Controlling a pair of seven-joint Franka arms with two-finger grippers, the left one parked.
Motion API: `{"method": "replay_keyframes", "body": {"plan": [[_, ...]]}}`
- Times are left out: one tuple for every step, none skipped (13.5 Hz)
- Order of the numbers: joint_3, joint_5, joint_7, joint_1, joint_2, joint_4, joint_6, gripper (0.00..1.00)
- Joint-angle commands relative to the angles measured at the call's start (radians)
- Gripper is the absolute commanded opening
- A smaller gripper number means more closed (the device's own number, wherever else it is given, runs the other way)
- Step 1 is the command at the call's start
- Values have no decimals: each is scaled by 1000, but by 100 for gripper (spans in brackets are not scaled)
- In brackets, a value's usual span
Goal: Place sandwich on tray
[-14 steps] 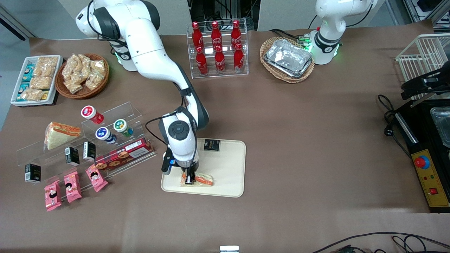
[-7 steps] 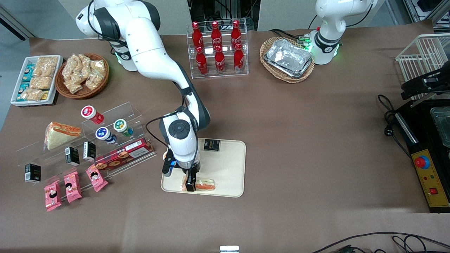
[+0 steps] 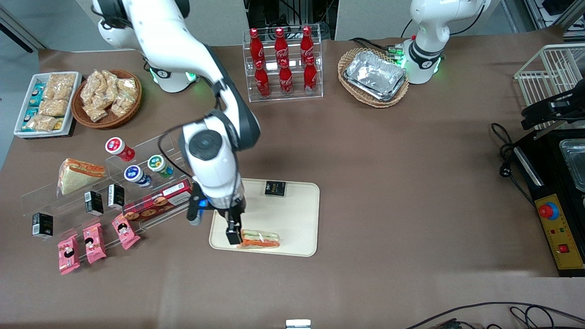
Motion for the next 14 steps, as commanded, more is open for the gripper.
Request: {"method": "replay_keyframes", "body": {"plan": [[5,-9,-246,-76,-135,-51,-125,100],[5,-7,-305,-117,-171,-51,-171,100],[5,-7,-379,-156,-206,-52,-228,100],[7,1,-487,-198,-241,-54,-289,100],[7,17,-599,-250,-277,-65,-334,100],[7,25,-705,-291,-309,-80,-368,100],[5,25,-837,-333,-336,-92,-404,100],[7,27,-1002,-387,-349,-94,-441,100],[5,28,-1142,-421,-354,-94,-469,100],[4,27,-1251,-456,-366,-95,-481,100],[4,22,-1354,-490,-386,-109,-486,100],[1,7,-1439,-495,-407,-132,-491,100],[2,-40,-1508,-499,-444,-157,-492,100],[-1,-82,-1575,-506,-476,-167,-504,100]]}}
